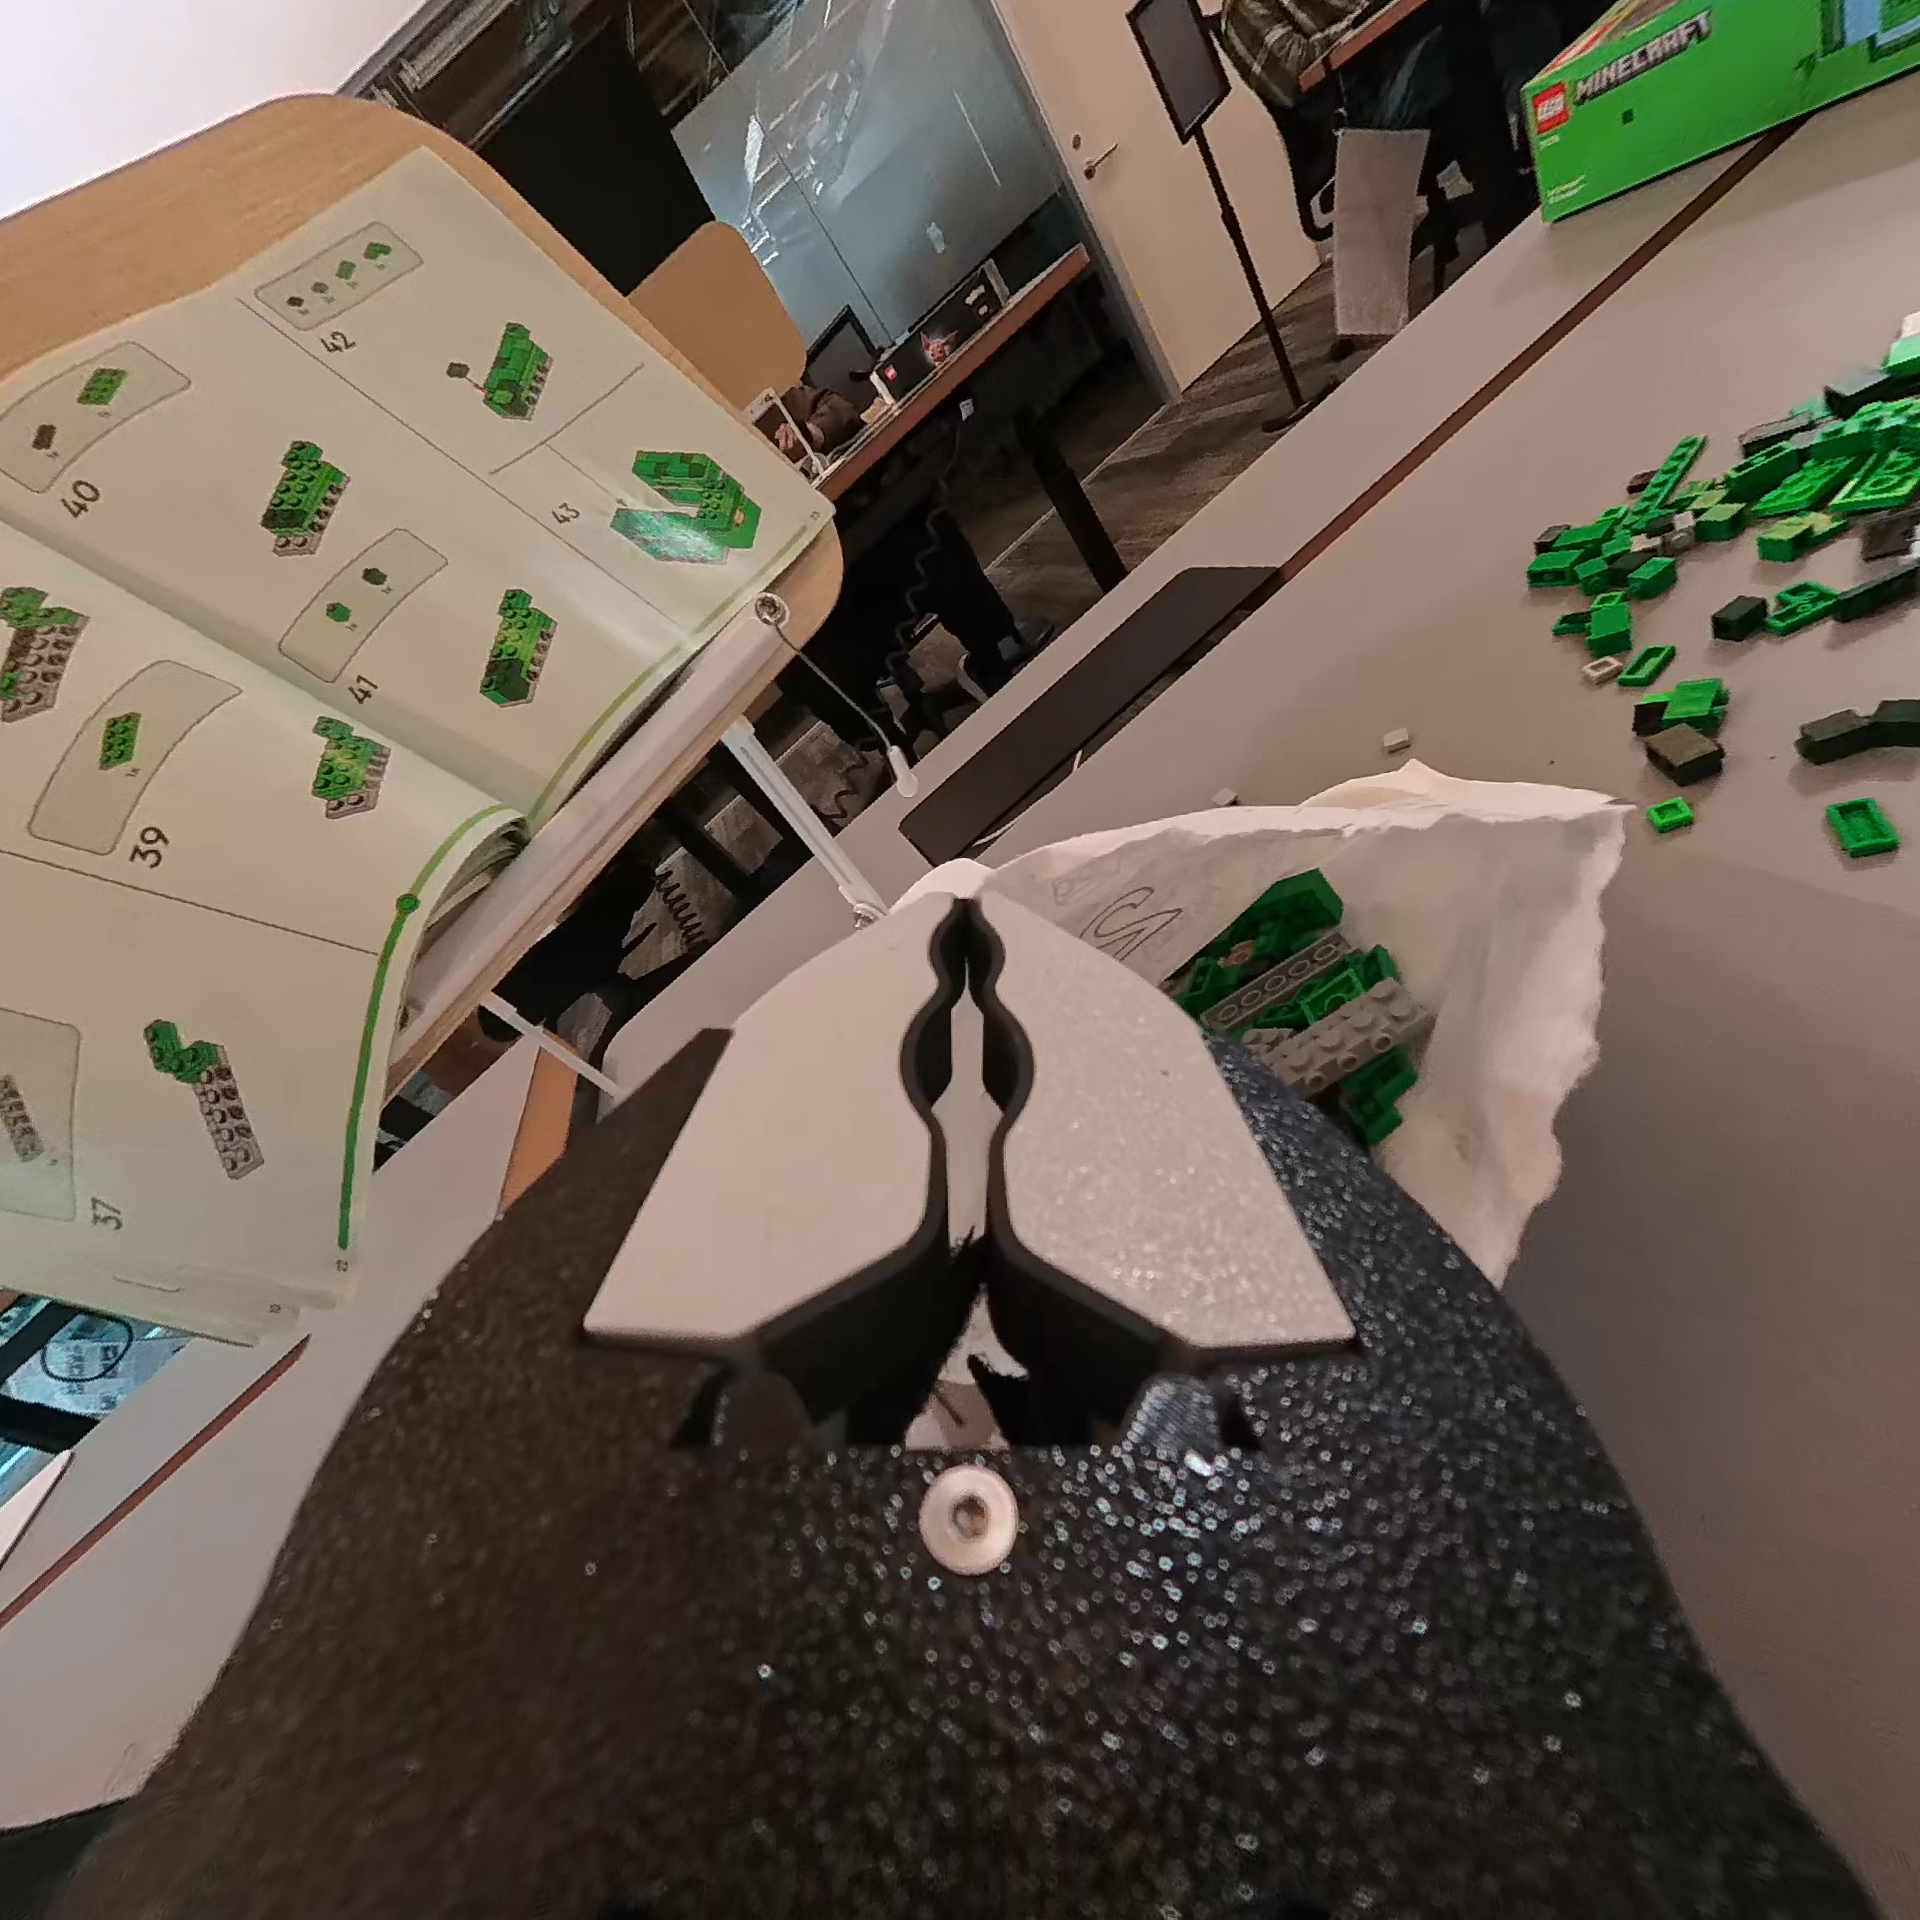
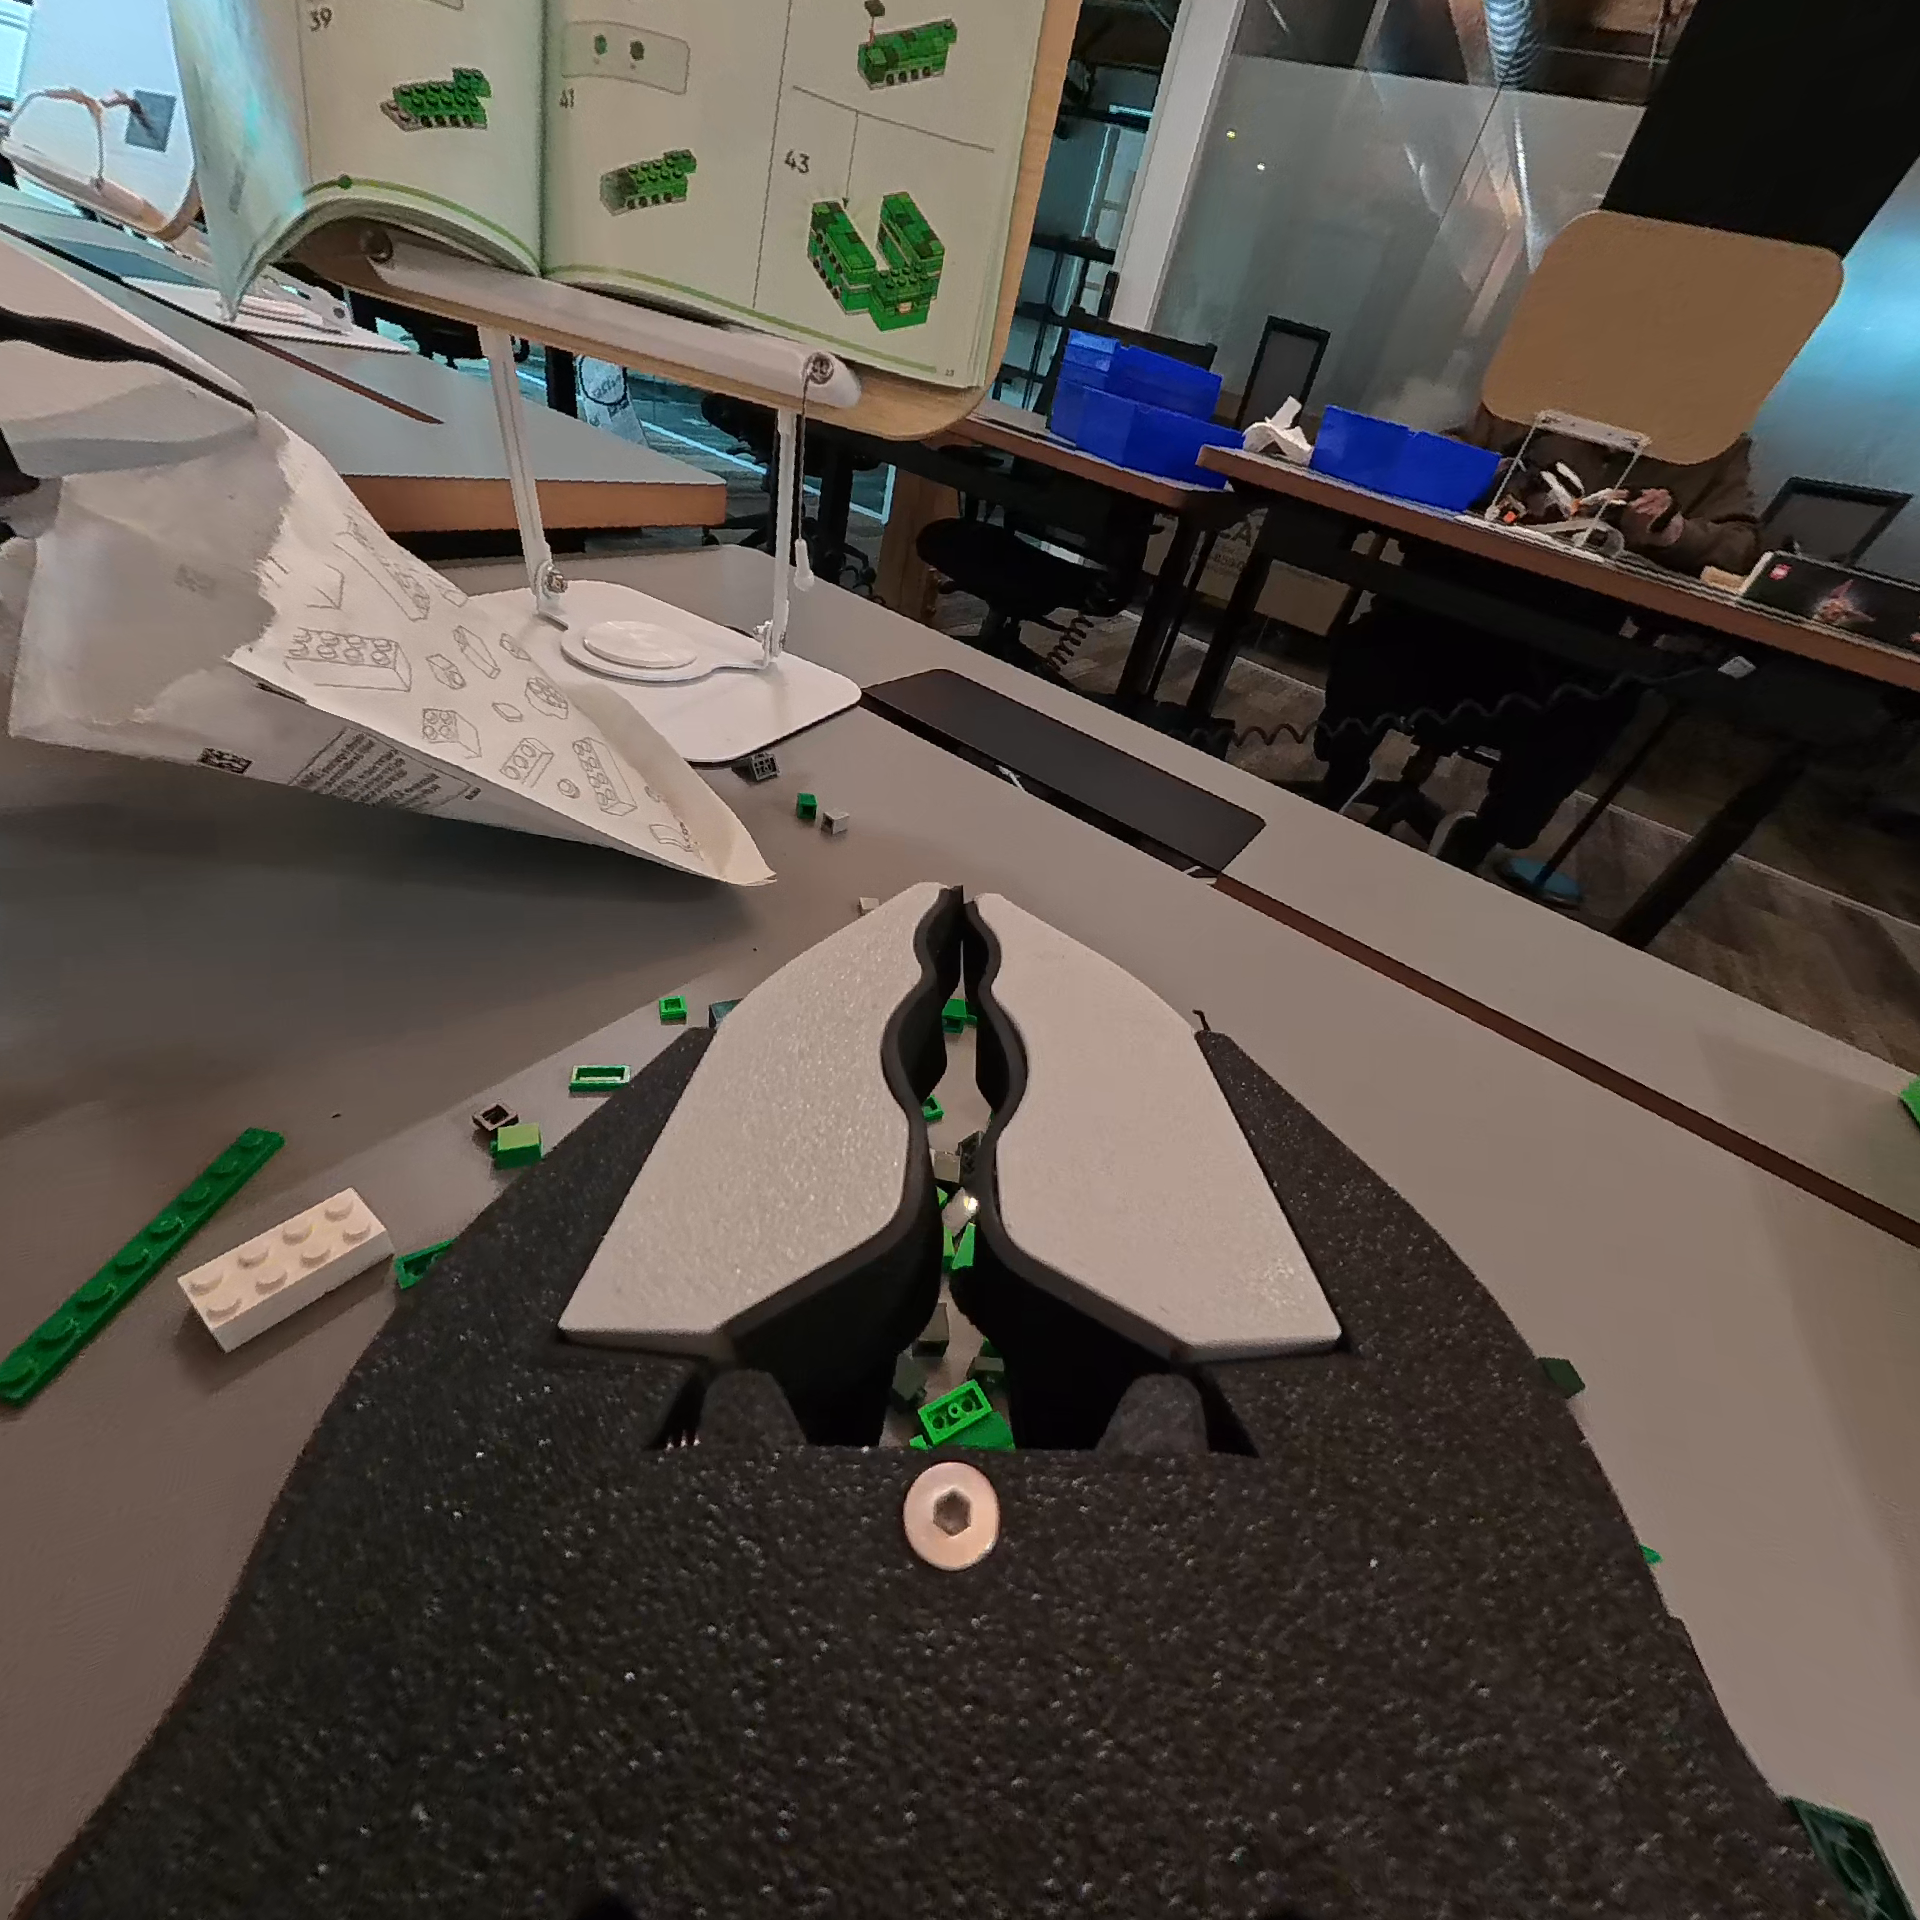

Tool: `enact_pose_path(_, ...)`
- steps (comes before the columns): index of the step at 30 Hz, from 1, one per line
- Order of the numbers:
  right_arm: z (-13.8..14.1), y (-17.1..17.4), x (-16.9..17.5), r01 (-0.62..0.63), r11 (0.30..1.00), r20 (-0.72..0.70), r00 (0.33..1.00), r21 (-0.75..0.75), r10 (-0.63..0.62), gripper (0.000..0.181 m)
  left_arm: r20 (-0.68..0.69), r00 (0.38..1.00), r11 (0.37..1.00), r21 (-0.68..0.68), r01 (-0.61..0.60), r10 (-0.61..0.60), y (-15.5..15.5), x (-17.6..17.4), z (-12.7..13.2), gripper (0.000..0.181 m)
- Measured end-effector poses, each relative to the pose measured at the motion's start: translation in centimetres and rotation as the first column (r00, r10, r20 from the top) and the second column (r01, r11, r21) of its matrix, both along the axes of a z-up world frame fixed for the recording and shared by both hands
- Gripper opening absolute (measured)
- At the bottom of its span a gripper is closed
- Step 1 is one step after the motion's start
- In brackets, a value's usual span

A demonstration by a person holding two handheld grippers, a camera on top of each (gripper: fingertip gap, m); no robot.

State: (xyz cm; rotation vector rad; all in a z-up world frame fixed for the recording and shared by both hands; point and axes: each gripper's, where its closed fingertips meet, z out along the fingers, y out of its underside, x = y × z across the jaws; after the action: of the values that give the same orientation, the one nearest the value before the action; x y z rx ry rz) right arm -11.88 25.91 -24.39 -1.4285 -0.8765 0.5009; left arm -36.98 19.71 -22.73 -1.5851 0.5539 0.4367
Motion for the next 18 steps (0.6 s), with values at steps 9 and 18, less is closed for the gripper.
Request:
enact_pose_path(9, -0.10, 0.00, -0.05, 0.000, 1.000, 0.011, 1.000, 0.005, 0.000, 0.000, 0.114, 0.991, 0.997, -0.038, 0.068, -0.063, -0.06, 0.36, -0.12, 0.000)
enact_pose_path(18, -0.23, -0.03, -0.15, -0.003, 1.000, 0.020, 1.000, 0.006, 0.003, 0.000, 0.114, 0.990, 0.994, -0.051, 0.093, -0.087, -0.07, 0.88, -0.33, 0.000)
